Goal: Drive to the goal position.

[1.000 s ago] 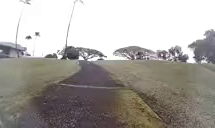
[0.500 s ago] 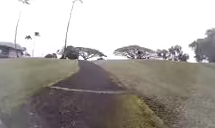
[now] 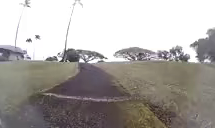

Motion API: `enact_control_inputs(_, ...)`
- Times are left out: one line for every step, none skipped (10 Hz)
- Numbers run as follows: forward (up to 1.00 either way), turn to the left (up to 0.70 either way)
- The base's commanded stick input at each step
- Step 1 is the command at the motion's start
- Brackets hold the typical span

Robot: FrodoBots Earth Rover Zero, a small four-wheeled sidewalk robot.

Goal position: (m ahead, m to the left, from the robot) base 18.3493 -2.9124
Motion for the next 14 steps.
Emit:
enact_control_inputs(0.7,0.35)
enact_control_inputs(0.7,0.35)
enact_control_inputs(0.7,0.34)
enact_control_inputs(0.7,0.19)
enact_control_inputs(0.7,0.0)
enact_control_inputs(0.7,0.0)
enact_control_inputs(0.7,0.0)
enact_control_inputs(0.7,0.0)
enact_control_inputs(0.7,0.0)
enact_control_inputs(0.7,0.0)
enact_control_inputs(0.7,0.0)
enact_control_inputs(0.7,0.0)
enact_control_inputs(0.7,0.0)
enact_control_inputs(0.7,0.0)
